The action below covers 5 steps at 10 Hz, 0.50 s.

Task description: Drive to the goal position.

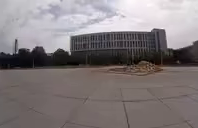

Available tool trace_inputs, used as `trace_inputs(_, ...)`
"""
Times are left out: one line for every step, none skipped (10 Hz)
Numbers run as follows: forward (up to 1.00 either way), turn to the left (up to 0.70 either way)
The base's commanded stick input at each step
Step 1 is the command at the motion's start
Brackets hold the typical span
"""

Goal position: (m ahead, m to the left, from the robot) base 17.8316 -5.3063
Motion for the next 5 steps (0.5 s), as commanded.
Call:
trace_inputs(0.7,0.0)
trace_inputs(0.7,0.0)
trace_inputs(0.7,0.0)
trace_inputs(0.7,0.0)
trace_inputs(0.7,0.0)
